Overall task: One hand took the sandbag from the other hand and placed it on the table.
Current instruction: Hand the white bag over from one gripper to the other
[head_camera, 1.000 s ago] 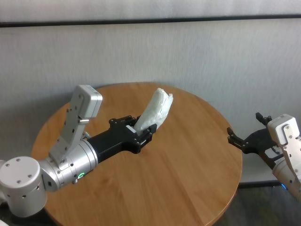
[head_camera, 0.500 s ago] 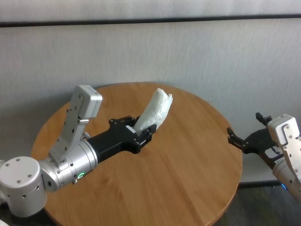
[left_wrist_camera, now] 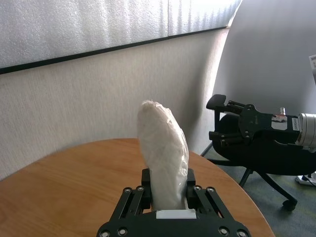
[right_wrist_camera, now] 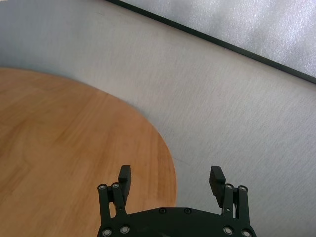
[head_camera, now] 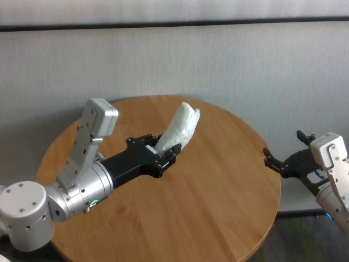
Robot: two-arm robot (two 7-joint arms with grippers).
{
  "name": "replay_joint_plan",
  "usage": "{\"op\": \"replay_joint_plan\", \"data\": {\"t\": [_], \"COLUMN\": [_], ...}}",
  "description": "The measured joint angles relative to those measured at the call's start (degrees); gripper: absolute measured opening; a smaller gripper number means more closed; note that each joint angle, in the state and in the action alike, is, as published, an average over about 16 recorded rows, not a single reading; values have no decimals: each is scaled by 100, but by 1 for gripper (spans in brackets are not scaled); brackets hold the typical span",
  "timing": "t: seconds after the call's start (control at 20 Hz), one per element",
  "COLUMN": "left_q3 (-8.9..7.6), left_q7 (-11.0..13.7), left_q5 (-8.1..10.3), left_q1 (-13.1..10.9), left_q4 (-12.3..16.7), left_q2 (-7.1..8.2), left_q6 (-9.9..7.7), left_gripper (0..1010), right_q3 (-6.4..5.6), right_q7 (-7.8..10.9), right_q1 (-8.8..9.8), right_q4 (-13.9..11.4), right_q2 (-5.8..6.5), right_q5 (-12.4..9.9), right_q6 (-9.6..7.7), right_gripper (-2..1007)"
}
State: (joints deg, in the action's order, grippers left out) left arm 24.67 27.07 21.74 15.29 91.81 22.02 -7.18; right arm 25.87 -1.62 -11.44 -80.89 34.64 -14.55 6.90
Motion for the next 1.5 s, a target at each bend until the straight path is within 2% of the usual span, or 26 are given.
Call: {"op": "replay_joint_plan", "data": {"t": [0.5, 0.8, 1.2, 1.5], "left_q3": [-2, -3, -3, -3], "left_q7": [0, 0, 0, 0], "left_q5": [-1, -1, -1, -1], "left_q1": [2, 2, 2, 2], "left_q4": [-4, -5, -6, -6], "left_q2": [-2, -3, -3, -3], "left_q6": [0, 0, 0, 0], "left_gripper": [411, 411, 411, 411], "right_q3": [0, -8, -89, -245], "right_q7": [4, 64, 272, 535], "right_q1": [5, 35, 133, 252], "right_q4": [-4, -36, -133, -243], "right_q2": [-1, -17, -72, -155], "right_q5": [19, 84, 102, -155], "right_q6": [6, 88, 394, 693], "right_gripper": [1001, 1001, 1001, 1001]}}
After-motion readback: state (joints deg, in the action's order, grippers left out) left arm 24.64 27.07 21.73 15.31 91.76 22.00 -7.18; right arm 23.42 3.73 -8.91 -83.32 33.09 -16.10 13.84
